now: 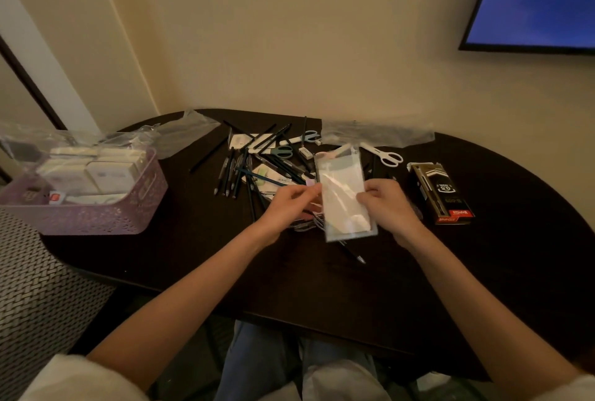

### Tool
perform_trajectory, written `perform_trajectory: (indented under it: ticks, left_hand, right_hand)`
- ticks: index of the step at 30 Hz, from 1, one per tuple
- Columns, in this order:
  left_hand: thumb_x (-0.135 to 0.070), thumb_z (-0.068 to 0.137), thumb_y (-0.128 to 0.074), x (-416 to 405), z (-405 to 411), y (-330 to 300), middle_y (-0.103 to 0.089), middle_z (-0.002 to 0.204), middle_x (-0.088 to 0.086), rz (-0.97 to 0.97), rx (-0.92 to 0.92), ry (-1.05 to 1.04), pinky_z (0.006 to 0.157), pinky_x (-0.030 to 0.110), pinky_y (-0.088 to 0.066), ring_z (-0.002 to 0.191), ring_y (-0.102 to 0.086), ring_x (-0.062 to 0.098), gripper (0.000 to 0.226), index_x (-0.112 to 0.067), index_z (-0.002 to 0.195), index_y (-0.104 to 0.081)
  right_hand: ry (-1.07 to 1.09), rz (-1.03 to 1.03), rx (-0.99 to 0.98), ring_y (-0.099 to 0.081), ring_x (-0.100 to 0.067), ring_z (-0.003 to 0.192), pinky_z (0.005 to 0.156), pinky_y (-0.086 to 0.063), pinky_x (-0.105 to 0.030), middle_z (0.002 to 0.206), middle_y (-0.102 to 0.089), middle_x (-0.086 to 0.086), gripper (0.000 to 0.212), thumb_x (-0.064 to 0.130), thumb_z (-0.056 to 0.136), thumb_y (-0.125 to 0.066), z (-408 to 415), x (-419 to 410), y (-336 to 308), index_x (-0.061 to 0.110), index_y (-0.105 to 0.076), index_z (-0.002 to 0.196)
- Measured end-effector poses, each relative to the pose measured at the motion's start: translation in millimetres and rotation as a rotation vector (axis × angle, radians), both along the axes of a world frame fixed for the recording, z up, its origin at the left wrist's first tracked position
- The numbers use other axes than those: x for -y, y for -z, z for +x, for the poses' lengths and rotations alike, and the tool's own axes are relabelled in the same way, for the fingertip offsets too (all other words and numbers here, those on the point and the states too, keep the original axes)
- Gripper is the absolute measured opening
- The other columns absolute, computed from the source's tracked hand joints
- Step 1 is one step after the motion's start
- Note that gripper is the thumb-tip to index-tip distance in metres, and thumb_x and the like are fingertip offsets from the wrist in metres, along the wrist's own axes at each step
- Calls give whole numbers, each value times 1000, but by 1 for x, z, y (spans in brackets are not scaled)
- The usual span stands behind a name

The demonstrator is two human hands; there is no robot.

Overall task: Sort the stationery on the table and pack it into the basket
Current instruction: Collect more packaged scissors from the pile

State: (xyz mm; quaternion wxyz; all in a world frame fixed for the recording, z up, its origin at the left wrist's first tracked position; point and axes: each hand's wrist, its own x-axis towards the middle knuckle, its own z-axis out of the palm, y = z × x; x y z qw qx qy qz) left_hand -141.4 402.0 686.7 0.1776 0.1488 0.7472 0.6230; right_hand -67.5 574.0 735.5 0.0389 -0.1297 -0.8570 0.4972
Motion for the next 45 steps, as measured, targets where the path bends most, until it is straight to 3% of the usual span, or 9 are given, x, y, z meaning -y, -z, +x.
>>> perform_trajectory:
  ticks: [2,8,10,14,20,26,31,37,45]
  left_hand:
    - [-33,97,-54,-3,-1,-2,-71,106,7,82,71,-23,86,33,-57,97,-69,18,30,-9,109,-67]
    - [-16,96,-56,-13,-20,-12,-70,101,7,159,133,-264,72,26,-58,93,-69,18,14,-7,100,-66]
    - [-15,96,-57,-11,-30,-15,-70,98,7,169,129,-310,65,22,-56,87,-69,14,13,-7,99,-66]
    - [-14,96,-57,-6,-42,-18,-68,89,0,157,93,-357,61,18,-54,81,-67,9,9,-11,95,-65]
    - [-13,95,-57,2,-55,-9,-68,86,-1,150,121,-368,66,22,-57,76,-67,6,11,-14,89,-66]
    - [-13,94,-59,3,-63,-4,-69,87,3,143,133,-376,79,33,-56,84,-66,16,13,-11,85,-67]
    - [-14,94,-59,5,-65,-1,-69,88,5,125,132,-387,66,25,-53,77,-66,11,16,0,96,-66]
    - [-15,93,-61,7,-59,-5,-70,90,0,103,64,-387,66,20,-56,78,-69,5,9,-10,95,-68]
    - [-16,91,-64,19,-43,-16,-71,87,-1,61,19,-378,57,12,-51,76,-69,3,14,-3,96,-68]
  right_hand:
    - [-27,-211,75,-64,-14,91,81,-53,-33,100,-67,-8,18,3,94,-49,-5,2,4,6,-66,97]
    - [-44,-258,108,-67,-19,94,86,-56,-34,101,-68,-11,21,18,98,-51,-48,-9,23,6,-67,103]
    - [22,-129,68,-66,-20,94,85,-54,-32,104,-69,-12,23,19,99,-49,-73,-25,29,6,-67,105]
    - [98,455,68,-58,-30,110,90,-45,-35,115,-64,-17,24,5,92,-55,-119,-70,38,0,-64,114]
    - [-95,891,274,-49,-39,112,88,-45,-43,122,-49,-22,33,16,88,-62,-169,-110,44,0,-51,114]
    - [-101,895,399,-48,-41,117,95,-41,-47,126,-49,-23,40,17,91,-60,-188,-112,46,1,-45,123]
    - [-129,985,356,-38,-42,126,100,-39,-48,135,-40,-24,52,9,91,-59,-191,-113,51,5,-37,137]
    - [-139,1054,352,-41,-38,122,97,-42,-46,130,-40,-21,34,9,93,-56,-185,-114,48,2,-48,126]
    - [-100,1059,255,-50,-37,112,91,-46,-43,122,-49,-23,28,8,91,-57,-163,-95,30,-1,-55,118]
